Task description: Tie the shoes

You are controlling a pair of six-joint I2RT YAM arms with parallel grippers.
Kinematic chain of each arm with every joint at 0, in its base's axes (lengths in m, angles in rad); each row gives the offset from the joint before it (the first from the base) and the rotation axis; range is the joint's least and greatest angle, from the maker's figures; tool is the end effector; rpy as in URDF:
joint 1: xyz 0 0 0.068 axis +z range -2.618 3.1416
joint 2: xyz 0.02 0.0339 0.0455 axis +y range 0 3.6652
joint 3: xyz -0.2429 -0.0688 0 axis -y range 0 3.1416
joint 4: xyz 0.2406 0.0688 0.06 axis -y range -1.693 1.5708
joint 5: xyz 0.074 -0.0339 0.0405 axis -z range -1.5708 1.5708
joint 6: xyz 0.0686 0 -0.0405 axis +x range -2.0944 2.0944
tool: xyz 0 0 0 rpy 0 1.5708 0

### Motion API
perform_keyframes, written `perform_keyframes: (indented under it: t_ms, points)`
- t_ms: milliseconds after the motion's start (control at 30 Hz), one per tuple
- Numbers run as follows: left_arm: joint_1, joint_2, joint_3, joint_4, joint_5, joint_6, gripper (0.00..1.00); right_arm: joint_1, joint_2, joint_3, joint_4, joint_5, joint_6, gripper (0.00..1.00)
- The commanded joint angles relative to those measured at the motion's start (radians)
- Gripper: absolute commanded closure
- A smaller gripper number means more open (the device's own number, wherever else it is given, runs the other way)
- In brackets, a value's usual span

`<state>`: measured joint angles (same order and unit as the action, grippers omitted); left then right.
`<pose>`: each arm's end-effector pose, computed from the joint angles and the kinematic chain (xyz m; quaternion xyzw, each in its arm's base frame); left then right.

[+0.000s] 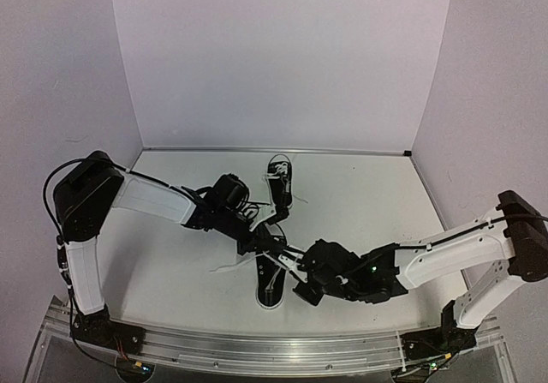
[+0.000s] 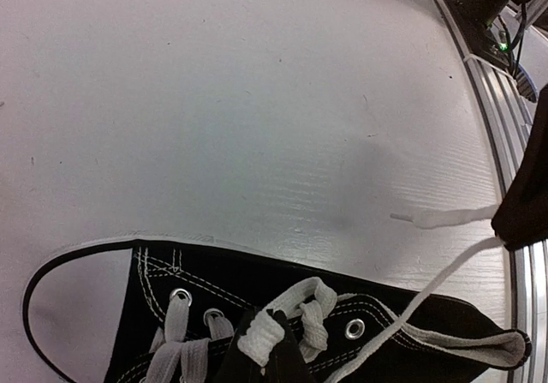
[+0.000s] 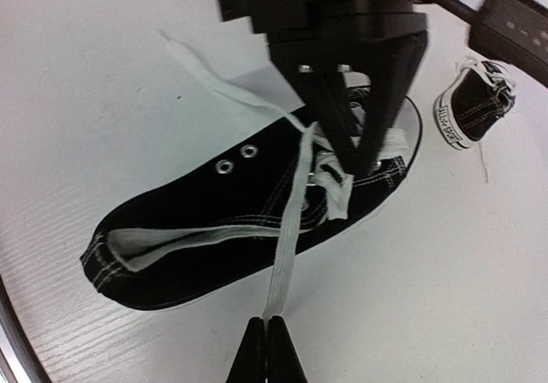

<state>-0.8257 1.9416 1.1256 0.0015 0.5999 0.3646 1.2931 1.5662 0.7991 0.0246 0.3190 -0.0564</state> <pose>0.2470 -0.3248 0.1107 0.5881 0.6740 -0.3479 0.2806 0.1129 0.3175 0.1385 -0.5147 0.7457 0.1118 0.4080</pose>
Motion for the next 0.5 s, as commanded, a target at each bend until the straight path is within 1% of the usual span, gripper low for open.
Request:
perform_keyframes:
  t_ms: [0, 200, 467]
  points:
    - [0.001, -0.079, -0.043, 0.061, -0.033, -0.018, 1.00, -0.046, -0.047, -0.025, 0.037, 0.002, 0.105, 1.00]
    - [-0.010, -0.119, -0.088, 0.098, -0.047, -0.021, 1.00, -0.083, -0.014, -0.026, 0.037, -0.043, 0.125, 1.00]
    - [-0.019, -0.204, -0.185, 0.182, -0.085, -0.030, 1.00, -0.144, 0.014, -0.034, 0.034, -0.084, 0.156, 1.00]
